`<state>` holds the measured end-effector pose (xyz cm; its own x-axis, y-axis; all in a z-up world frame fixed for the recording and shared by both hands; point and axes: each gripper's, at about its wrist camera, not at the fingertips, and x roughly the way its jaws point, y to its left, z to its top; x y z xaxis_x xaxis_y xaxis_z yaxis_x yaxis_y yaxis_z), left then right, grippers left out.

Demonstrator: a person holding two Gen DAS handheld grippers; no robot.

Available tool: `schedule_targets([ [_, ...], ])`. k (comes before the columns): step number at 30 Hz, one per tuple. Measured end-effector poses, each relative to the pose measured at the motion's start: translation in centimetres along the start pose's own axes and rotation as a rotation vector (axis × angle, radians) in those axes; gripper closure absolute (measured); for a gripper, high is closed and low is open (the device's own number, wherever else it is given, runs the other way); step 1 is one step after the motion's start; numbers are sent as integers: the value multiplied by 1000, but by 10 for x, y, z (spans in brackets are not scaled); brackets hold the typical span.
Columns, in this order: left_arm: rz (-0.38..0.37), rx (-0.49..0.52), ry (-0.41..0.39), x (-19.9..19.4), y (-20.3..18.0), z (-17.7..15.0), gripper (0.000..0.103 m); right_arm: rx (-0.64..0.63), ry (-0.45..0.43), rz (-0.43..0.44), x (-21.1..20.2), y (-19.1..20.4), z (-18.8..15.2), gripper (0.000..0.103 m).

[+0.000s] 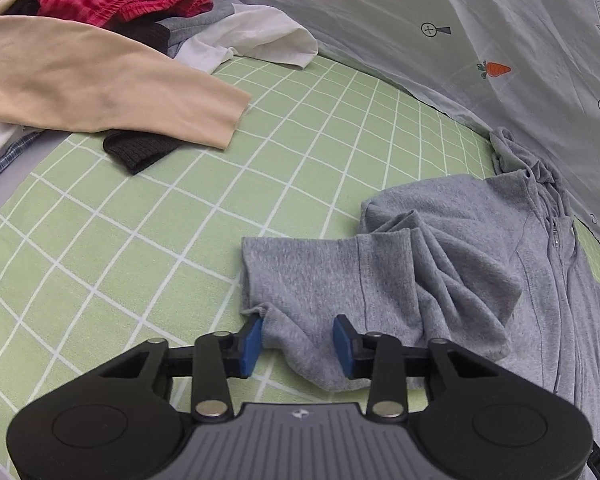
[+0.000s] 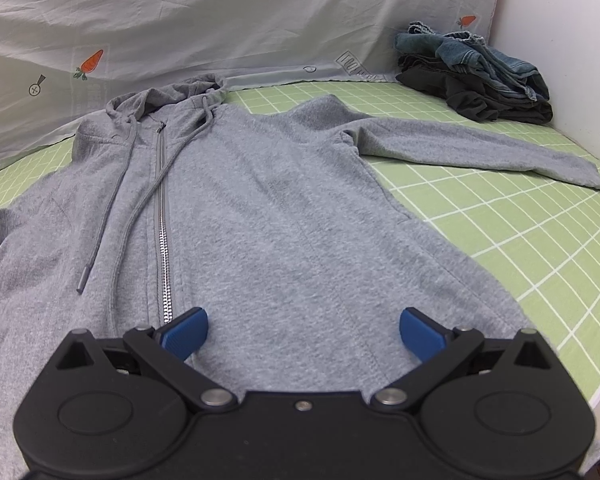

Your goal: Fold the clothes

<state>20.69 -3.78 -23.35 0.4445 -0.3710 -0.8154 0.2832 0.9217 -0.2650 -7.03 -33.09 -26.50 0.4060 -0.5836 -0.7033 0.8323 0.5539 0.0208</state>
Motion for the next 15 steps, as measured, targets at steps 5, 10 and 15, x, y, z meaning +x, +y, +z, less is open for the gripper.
schedule_targets([
  [5,-129,71,-34,1,-55,10,82,24,42,46,2,-11,16,0],
  [10,-417,161,-24,-3,-128,6,92,-22,39,57,-1,-18,27,0],
  [15,-510,338,-15,-20,-176,-17,62,-91,4,64,-5,-12,43,0],
])
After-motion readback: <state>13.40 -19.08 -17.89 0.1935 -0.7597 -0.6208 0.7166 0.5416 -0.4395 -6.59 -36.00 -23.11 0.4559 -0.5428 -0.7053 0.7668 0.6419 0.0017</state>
